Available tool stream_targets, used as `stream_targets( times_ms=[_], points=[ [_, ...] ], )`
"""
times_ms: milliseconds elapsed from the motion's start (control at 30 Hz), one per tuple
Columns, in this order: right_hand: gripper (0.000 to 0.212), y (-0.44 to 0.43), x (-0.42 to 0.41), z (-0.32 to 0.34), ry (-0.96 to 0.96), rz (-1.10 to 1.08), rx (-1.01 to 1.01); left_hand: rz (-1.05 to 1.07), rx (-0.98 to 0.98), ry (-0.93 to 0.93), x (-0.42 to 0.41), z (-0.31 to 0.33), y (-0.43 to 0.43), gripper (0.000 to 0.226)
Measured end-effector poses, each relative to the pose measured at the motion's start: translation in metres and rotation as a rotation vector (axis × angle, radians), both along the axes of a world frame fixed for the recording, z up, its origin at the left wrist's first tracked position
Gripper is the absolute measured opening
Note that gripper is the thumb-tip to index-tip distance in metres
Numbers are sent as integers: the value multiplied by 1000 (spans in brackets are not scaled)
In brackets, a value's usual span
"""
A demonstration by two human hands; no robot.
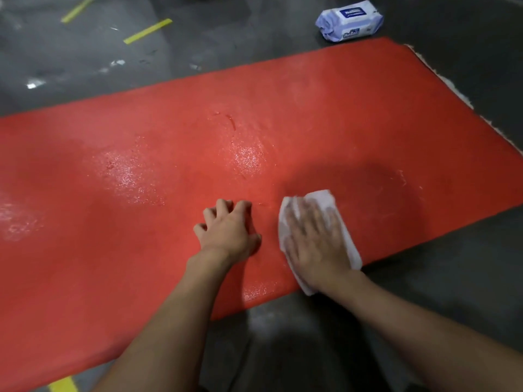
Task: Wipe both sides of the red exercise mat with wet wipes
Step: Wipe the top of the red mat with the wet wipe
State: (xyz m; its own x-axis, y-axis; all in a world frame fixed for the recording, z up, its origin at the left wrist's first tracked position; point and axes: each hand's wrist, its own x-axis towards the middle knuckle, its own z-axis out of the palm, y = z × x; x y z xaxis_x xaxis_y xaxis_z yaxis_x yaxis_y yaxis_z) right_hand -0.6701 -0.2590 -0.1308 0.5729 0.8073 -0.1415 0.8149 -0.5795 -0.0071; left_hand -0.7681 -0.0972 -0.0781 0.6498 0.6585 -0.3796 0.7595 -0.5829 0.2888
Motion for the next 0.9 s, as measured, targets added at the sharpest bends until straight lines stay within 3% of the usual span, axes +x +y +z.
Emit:
stream_targets(
  times_ms=[100,233,300,433,467,600,700,767,800,900],
  points=[
    [61,-8,30,7,10,302,-30,14,-6,-5,2,0,5,62],
    [63,3,49,7,-1,-43,-19,9,11,-8,-1,-2,5,60],
    [64,15,23,1,12,-87,11,27,30,-16,1,-5,-1,59],
    [63,2,41,10,32,282,15,50,26,-20,6,-5,-1,55],
    [64,0,56,12,14,285,-6,50,16,-16,5,-4,1,55],
    [63,17,36,5,13,-101,5,36,10,-15,3,-6,2,59],
    [61,16,4,2,43,150,41,42,17,-17,5,-6,0,59],
    [60,8,32,8,40,303,28,37,-1,-7,4,-4,4,60],
    [59,7,47,10,16,277,15,31,-7,-5,4,-4,6,61],
    [60,18,49,8,1,-96,-1,89,5,-35,5,-6,10,67]
  ],
)
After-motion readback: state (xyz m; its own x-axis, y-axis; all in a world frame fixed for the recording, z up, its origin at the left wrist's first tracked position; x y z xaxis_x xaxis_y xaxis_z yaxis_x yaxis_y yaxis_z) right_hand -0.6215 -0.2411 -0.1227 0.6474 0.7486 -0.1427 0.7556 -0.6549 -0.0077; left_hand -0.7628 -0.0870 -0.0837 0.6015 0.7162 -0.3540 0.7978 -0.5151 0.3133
